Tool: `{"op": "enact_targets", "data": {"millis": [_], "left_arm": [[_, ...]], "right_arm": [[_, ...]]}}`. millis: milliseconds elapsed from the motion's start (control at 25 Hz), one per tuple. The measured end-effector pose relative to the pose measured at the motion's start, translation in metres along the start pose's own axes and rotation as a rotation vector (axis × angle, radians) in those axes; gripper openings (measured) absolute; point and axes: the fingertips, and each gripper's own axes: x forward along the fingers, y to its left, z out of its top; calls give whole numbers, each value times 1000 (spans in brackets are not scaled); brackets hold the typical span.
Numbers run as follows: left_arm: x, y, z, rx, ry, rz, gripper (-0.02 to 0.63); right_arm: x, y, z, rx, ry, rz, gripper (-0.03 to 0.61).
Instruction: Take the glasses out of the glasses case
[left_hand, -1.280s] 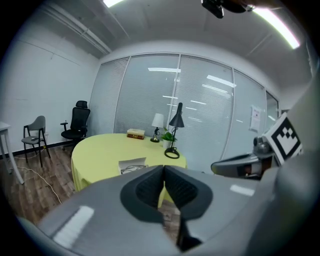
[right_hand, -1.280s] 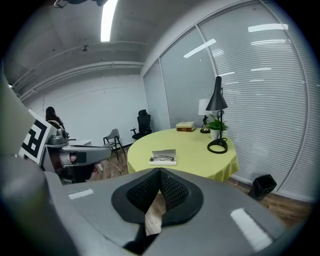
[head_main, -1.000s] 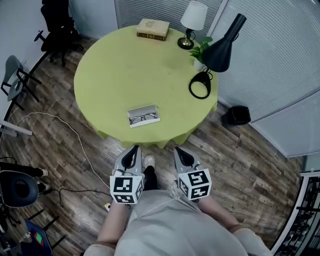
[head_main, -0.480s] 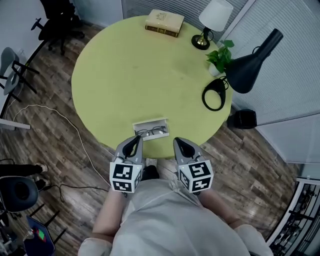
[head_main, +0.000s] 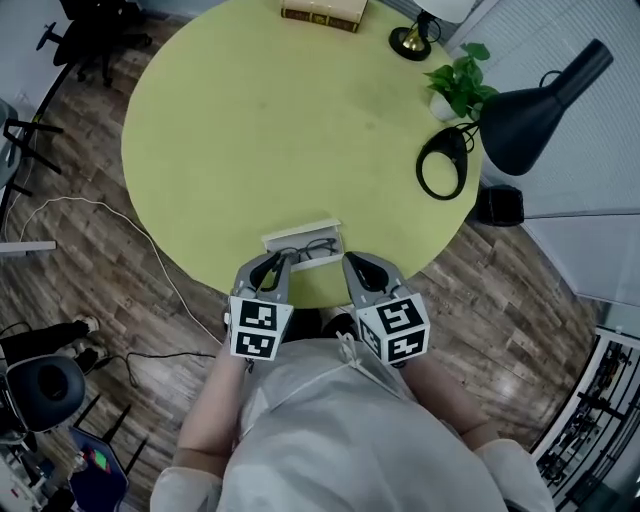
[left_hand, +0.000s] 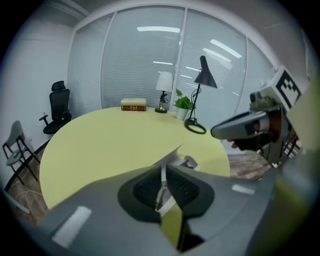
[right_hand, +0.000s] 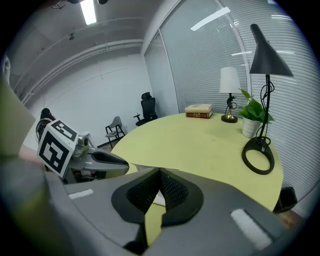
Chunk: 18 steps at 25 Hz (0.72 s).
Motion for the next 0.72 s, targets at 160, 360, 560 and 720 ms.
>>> {"op": "enact_targets", "data": {"millis": [160,360,560,720], "left_arm": [[19,-4,-13,85,105,-57,38],[35,-18,-14,202,179,-177,114],[50,-32,-20,328,270,-281,138],[59,-39,-27,382,348,-346,130]], "right_arm": [[13,-5,-11,10,33,5,-2],[19,-6,-21,30,66,6,-2],[20,-13,-29,51,88,-10,-2],[20,-21,-32,74,96,-26,0]]}}
